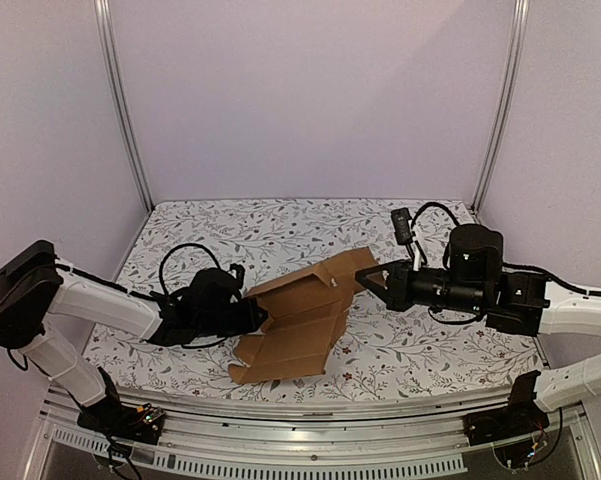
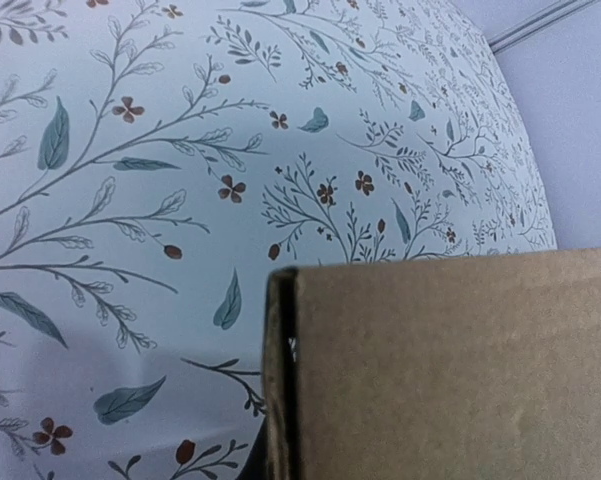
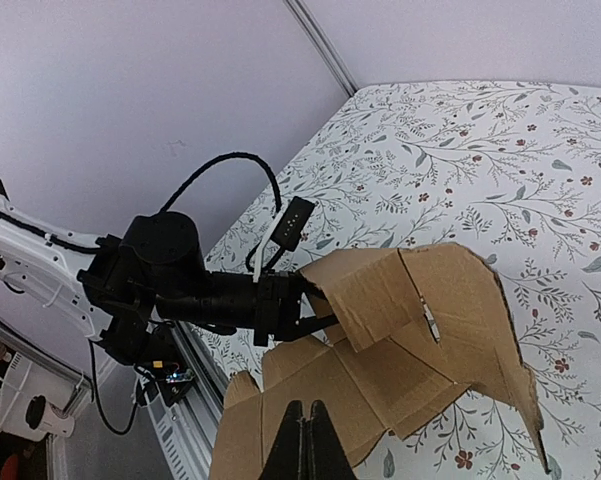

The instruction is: Fold the paper box

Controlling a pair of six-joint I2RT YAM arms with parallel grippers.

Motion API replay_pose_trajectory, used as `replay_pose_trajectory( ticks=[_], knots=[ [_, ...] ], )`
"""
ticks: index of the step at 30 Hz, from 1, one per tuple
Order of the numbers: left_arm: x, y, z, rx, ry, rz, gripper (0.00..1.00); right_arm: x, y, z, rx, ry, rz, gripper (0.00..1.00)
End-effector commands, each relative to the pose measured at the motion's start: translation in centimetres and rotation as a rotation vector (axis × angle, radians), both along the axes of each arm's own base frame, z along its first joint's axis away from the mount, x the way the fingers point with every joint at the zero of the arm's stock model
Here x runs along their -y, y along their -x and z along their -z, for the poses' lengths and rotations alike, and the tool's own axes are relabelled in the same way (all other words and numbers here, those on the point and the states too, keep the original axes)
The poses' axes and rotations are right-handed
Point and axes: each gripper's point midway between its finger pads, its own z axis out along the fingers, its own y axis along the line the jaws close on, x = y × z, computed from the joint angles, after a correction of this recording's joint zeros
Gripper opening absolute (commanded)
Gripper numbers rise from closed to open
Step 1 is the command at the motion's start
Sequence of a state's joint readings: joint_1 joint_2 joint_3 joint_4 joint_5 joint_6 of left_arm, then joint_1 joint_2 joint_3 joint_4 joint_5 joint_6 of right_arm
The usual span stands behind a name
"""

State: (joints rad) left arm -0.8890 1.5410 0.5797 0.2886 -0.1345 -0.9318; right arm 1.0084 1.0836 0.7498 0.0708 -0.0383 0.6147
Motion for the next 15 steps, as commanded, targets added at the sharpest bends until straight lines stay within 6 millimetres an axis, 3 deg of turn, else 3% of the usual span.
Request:
replay_pose_trajectory(
  ticks=[1, 8, 15],
  knots=[
    [1.0, -0.1, -1.3, -0.035, 0.145, 0.018, 0.00, 0.7, 1.2, 1.2, 0.048, 0.048, -0.046, 0.00],
    [1.7, 0.2, -2.7, -0.087, 0.311, 0.028, 0.00, 1.0, 1.7, -0.1, 0.120, -0.034, -0.050, 0.00],
    [2.9, 0.8, -4.5, -0.107, 0.417, 0.079, 0.00, -0.7, 1.4, -2.7, 0.177, -0.097, -0.051, 0.00]
  ],
)
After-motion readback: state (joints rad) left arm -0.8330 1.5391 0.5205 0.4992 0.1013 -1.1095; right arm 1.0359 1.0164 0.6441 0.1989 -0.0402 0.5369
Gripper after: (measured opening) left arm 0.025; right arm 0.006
